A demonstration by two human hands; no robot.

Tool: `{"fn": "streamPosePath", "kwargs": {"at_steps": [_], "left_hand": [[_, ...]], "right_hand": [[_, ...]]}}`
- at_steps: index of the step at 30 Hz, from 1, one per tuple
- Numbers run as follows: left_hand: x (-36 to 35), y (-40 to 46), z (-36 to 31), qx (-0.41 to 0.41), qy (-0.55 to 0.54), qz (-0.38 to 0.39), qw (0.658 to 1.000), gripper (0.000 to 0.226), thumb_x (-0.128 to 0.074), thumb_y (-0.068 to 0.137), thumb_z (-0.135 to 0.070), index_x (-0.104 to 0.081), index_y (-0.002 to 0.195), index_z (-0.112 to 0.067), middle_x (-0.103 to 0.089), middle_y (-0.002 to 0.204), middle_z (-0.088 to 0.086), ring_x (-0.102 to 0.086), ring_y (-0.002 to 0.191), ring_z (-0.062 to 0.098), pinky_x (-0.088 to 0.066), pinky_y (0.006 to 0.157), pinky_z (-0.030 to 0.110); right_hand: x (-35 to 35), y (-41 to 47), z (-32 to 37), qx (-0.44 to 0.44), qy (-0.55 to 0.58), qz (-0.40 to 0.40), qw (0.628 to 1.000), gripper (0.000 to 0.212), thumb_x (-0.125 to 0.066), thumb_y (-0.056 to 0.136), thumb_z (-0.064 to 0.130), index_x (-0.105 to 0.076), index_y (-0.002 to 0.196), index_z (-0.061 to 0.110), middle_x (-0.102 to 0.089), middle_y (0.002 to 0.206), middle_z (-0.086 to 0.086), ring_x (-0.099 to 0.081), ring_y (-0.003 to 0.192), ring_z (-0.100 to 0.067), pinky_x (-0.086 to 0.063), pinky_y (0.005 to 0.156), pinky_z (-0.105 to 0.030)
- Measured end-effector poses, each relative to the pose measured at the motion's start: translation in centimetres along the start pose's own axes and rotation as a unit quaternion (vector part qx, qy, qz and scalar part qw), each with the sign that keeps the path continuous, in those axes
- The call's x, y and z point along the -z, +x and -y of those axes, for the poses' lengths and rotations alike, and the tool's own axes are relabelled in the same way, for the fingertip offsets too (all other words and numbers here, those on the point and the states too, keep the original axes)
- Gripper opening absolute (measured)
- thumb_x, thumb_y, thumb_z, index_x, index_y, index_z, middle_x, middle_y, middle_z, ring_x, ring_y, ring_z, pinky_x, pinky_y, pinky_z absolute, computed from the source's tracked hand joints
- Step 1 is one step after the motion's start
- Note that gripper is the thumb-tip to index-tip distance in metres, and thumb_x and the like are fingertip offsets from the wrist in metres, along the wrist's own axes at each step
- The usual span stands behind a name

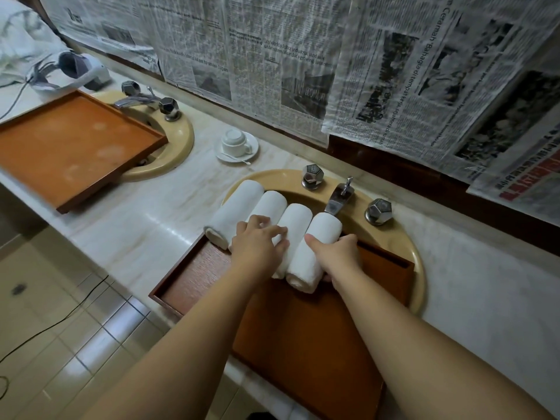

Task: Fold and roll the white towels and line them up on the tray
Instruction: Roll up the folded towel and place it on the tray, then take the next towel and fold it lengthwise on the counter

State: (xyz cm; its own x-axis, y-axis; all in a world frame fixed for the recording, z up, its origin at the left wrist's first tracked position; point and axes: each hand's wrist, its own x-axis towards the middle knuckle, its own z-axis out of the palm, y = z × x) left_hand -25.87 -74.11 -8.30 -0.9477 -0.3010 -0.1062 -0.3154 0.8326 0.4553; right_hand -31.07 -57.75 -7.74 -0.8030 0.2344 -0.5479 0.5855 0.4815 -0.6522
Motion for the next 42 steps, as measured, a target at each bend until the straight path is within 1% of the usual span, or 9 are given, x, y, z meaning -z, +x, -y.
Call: {"fn": "streamPosePath", "kwargs": {"at_steps": [11,14,18,21,26,29,32,35,42], "left_hand": [[0.3,0.0,-0.2,0.005,-0.002,0.01,1.0,0.03,-0.059,0.098,-0.057,-0.069,0.125,-0.049,-0.046,0.145,-0.01,-0.035,0.132,0.024,-0.043,0.104,0.047],[0.8,0.0,-0.3,-0.005,0.004,0.021,1.0,0.032,-0.057,0.099,-0.055,-0.068,0.128,-0.047,-0.046,0.147,-0.007,-0.035,0.132,0.026,-0.041,0.106,0.046],[1.4,-0.9,-0.9,0.003,-0.022,-0.001,1.0,0.042,-0.057,0.1,-0.051,-0.064,0.139,-0.039,-0.049,0.149,0.0,-0.037,0.134,0.029,-0.039,0.111,0.047],[1.1,-3.3,-3.0,-0.007,-0.052,-0.068,0.996,0.043,-0.063,0.099,-0.046,-0.065,0.139,-0.032,-0.052,0.146,0.0,-0.038,0.136,0.027,-0.04,0.11,0.045],[-2.6,-7.4,-9.8,-0.13,-0.105,-0.038,0.985,0.032,-0.068,0.097,-0.039,-0.071,0.127,-0.029,-0.064,0.13,0.001,-0.057,0.118,0.028,-0.051,0.101,0.047],[-6.6,-9.9,-16.1,-0.22,-0.103,0.029,0.97,0.028,-0.07,0.096,-0.034,-0.074,0.122,-0.024,-0.068,0.12,0.004,-0.064,0.095,0.029,-0.055,0.087,0.045],[-10.5,-13.6,-23.8,-0.3,-0.121,0.067,0.944,0.022,-0.073,0.095,-0.034,-0.078,0.115,-0.026,-0.071,0.104,-0.003,-0.066,0.09,0.022,-0.05,0.078,0.034],[-14.3,-17.9,-31.2,-0.345,-0.147,0.121,0.919,0.022,-0.072,0.095,-0.039,-0.076,0.115,-0.034,-0.069,0.102,-0.015,-0.064,0.092,0.007,-0.052,0.08,0.029],[-21.9,-28.3,-46.7,-0.449,-0.143,0.226,0.852,0.026,-0.066,0.098,-0.045,-0.074,0.122,-0.037,-0.069,0.11,-0.017,-0.061,0.096,0.003,-0.05,0.088,0.024]], "right_hand": [[1.1,-0.5,-0.5,0.024,0.04,0.076,0.996,0.072,-0.069,0.091,0.061,-0.048,0.142,0.013,-0.06,0.134,-0.007,-0.063,0.107,-0.027,-0.056,0.055,-0.032],[1.7,-1.0,-1.2,0.028,0.065,0.075,0.995,0.078,-0.061,0.095,0.062,-0.038,0.152,0.015,-0.055,0.142,-0.006,-0.059,0.108,-0.024,-0.058,0.064,-0.035],[3.9,-2.0,-3.5,0.087,0.025,0.04,0.995,0.08,-0.058,0.091,0.067,-0.035,0.156,0.026,-0.051,0.149,-0.001,-0.059,0.122,-0.026,-0.055,0.099,-0.048],[7.5,-2.7,-6.9,0.113,0.023,0.01,0.993,0.06,-0.063,0.096,0.055,-0.045,0.147,0.031,-0.063,0.128,0.003,-0.063,0.109,-0.017,-0.056,0.095,-0.042],[15.8,-3.3,-13.7,0.108,0.033,-0.09,0.99,0.045,-0.071,0.095,0.039,-0.056,0.134,0.026,-0.068,0.115,0.002,-0.066,0.092,-0.011,-0.046,0.069,-0.022],[22.3,-4.2,-18.0,0.088,0.053,-0.153,0.983,0.041,-0.071,0.093,0.038,-0.058,0.131,0.028,-0.066,0.116,0.003,-0.065,0.093,-0.012,-0.043,0.071,-0.022],[29.6,-5.7,-22.4,0.076,0.057,-0.207,0.974,0.042,-0.069,0.094,0.04,-0.055,0.133,0.031,-0.061,0.12,0.007,-0.064,0.097,-0.009,-0.044,0.071,-0.017],[37.3,-7.4,-27.4,0.057,0.033,-0.264,0.962,0.045,-0.068,0.095,0.04,-0.054,0.137,0.031,-0.059,0.123,0.008,-0.063,0.101,-0.01,-0.045,0.074,-0.02],[51.9,-11.8,-41.4,-0.022,-0.097,-0.391,0.915,0.04,-0.07,0.093,0.032,-0.059,0.132,0.027,-0.057,0.123,-0.006,-0.057,0.116,-0.027,-0.05,0.091,-0.036]]}}
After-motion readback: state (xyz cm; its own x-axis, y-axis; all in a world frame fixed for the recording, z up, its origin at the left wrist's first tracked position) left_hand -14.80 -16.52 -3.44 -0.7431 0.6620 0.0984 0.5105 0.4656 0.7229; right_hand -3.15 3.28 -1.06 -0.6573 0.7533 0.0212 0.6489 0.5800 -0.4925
